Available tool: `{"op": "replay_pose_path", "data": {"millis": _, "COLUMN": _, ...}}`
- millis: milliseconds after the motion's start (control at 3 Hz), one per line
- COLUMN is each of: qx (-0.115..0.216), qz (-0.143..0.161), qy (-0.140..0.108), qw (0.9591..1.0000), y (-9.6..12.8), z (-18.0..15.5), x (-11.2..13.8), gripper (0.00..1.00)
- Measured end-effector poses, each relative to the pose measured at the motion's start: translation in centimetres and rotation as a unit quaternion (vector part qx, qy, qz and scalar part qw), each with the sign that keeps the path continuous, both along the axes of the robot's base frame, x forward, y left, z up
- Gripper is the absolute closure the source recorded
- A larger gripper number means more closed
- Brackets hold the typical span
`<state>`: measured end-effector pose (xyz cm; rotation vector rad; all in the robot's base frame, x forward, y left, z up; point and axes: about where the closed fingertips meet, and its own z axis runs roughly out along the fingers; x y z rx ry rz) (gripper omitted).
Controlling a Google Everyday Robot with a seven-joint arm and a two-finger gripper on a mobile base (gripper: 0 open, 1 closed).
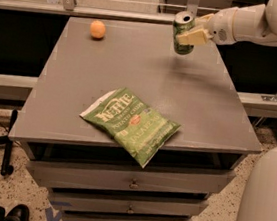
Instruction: Knock green can over
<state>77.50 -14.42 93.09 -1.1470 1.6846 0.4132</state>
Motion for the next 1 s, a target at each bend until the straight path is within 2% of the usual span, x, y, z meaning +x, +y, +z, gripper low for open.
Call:
{"op": "replay_pose_path", "data": {"millis": 333, "qx": -0.139, "qz": 0.065, "qy": 0.004, "qw": 0.9881, "y": 1.2, "z": 0.0, "x": -2.9, "gripper": 1.00}}
{"op": "replay_pose_path", "data": {"millis": 667, "qx": -0.288, "qz": 0.134, "qy": 0.038, "qw": 0.9474, "y": 0.3, "z": -2.3, "x": -6.6, "gripper": 1.00}}
{"op": "replay_pose_path", "data": {"millis": 1000, "qx": -0.412, "qz": 0.183, "qy": 0.083, "qw": 0.8888, "y": -2.4, "z": -4.9, "x": -10.2, "gripper": 1.00}}
